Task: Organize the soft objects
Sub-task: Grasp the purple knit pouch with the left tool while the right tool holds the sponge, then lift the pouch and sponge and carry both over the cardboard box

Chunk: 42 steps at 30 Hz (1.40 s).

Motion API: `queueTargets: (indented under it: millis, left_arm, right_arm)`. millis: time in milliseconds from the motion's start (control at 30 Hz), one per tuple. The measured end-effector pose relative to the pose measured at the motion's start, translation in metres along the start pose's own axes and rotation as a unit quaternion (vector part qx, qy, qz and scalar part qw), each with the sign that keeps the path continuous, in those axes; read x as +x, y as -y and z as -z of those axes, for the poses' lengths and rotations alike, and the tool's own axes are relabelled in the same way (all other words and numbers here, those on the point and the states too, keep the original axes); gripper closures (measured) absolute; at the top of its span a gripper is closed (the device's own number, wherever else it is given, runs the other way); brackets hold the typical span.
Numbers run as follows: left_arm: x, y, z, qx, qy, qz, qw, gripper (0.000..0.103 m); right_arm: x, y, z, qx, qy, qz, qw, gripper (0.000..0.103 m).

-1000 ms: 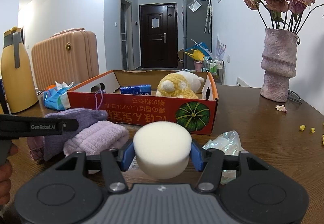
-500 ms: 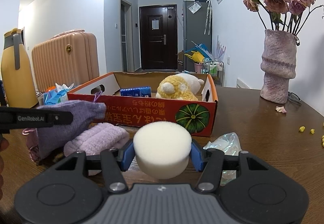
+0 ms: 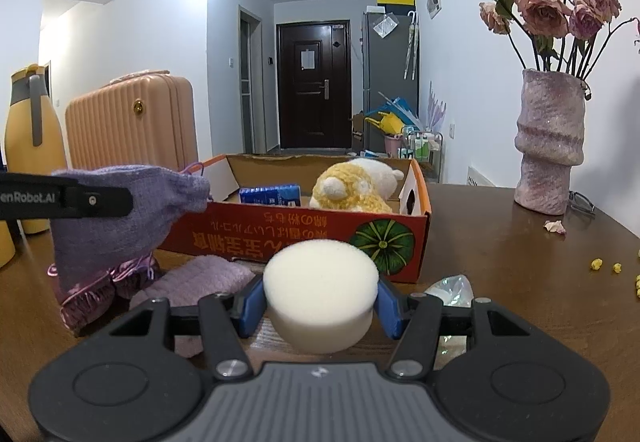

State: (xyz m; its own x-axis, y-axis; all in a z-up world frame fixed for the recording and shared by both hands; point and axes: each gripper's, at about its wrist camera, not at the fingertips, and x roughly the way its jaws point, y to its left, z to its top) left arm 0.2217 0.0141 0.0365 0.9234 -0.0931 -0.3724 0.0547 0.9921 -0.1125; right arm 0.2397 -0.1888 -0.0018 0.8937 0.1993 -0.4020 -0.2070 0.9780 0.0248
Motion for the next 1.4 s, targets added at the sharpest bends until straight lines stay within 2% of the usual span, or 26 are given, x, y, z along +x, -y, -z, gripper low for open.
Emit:
queueTargets:
  millis: [700, 833, 1067, 1267, 1400]
  left_arm:
    - [-0.003, 0.001, -0.026, -0.032, 0.045, -0.006, 0.9984, 0.078]
    - [0.002, 0.000, -0.033, -0.042, 0.050, -0.007, 0.9978, 0.089]
    - [0.012, -0.001, -0.044, -0.049, 0.061, -0.004, 0.9969, 0.099]
    - [0.020, -0.005, -0.047, -0.047, 0.060, -0.001, 0.9971, 0.101]
    - [0.027, -0.015, -0.046, -0.062, 0.042, 0.003, 0.9972, 0.100]
  right_arm:
    - [0.010, -0.021, -0.023, 0.018, 0.068, -0.001, 0.998, 0.047]
    - [0.015, -0.023, -0.030, 0.024, 0.076, -0.002, 0.997, 0.047]
    - [0.026, -0.023, -0.037, 0.030, 0.083, -0.001, 0.996, 0.047]
    - [0.032, -0.022, -0.038, 0.031, 0.079, -0.002, 0.996, 0.047]
    - [0.030, -0.022, -0.035, 0.024, 0.074, -0.004, 0.997, 0.047]
